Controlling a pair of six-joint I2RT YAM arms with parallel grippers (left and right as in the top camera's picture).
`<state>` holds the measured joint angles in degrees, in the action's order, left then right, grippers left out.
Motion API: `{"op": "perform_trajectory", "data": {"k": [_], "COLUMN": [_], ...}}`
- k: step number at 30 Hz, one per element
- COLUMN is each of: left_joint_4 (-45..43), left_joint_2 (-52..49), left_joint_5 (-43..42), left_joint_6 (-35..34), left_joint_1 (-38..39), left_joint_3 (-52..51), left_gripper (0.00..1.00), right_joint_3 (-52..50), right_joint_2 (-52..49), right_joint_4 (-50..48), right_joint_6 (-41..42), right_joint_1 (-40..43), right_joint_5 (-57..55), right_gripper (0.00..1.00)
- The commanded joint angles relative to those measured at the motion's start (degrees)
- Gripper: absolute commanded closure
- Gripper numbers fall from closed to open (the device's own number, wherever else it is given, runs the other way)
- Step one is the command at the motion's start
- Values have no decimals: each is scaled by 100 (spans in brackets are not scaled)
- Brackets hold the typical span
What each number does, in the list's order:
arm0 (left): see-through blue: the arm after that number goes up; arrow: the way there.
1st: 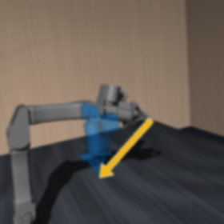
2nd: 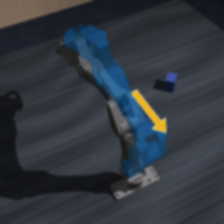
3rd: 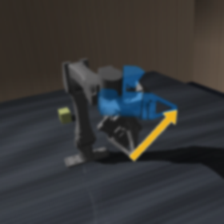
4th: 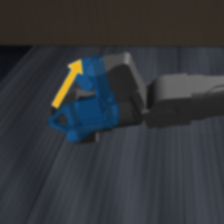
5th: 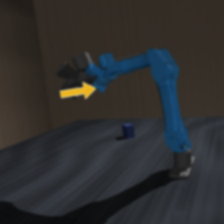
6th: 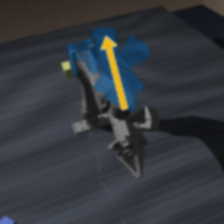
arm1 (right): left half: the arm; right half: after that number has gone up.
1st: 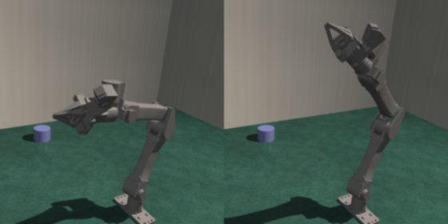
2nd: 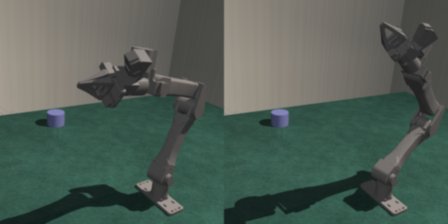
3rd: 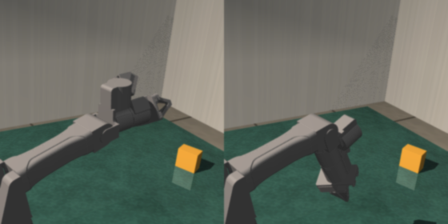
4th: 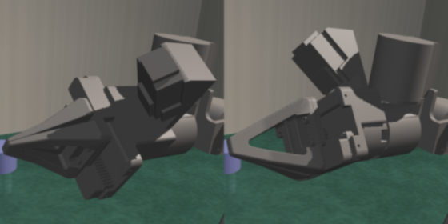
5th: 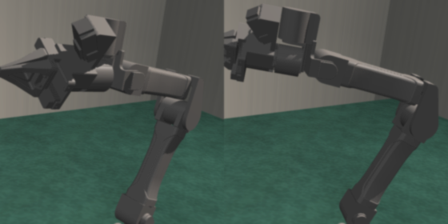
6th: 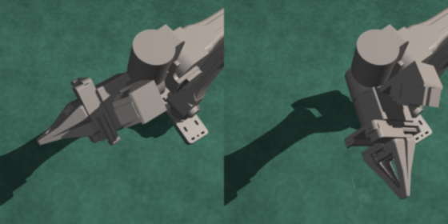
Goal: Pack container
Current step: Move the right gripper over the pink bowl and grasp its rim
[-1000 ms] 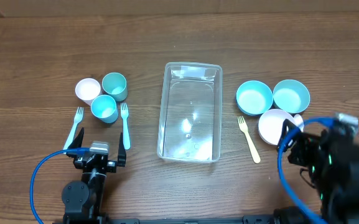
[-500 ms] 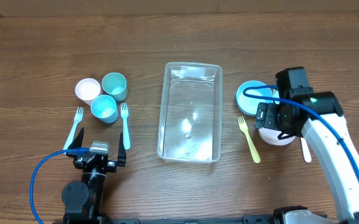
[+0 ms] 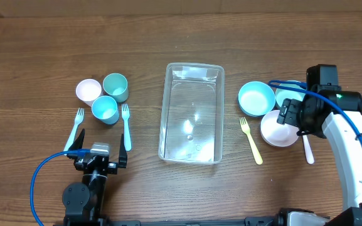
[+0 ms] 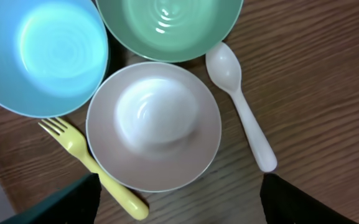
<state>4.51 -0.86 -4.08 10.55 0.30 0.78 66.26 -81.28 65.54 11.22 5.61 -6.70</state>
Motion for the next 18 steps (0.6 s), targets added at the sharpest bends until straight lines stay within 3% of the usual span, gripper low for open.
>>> {"op": "perform_trajectory", "data": {"k": [1, 8, 11, 18], "left_joint_4": [-11, -11, -11, -11], "left_joint_2": [57, 57, 57, 57], "left_joint_5": [-37, -37, -37, -37], "left_joint_6": [61, 61, 61, 61], "left_joint_1": [11, 11, 11, 11], "left_joint_3": [-31, -31, -31, -31], "left_gripper": [0, 0, 0, 0], "right_joint_3": [109, -343, -627, -1093], "right_joint_2": [46, 35, -26, -518], "right_joint_4": [-74, -542, -796, -1152], "right_joint_6": [-256, -619, -680, -525], "right_joint_1": [376, 1283, 1274, 1274], "right_joint_5": [284, 1287, 1438, 1412], "right_gripper": [18, 22, 32, 39]}}
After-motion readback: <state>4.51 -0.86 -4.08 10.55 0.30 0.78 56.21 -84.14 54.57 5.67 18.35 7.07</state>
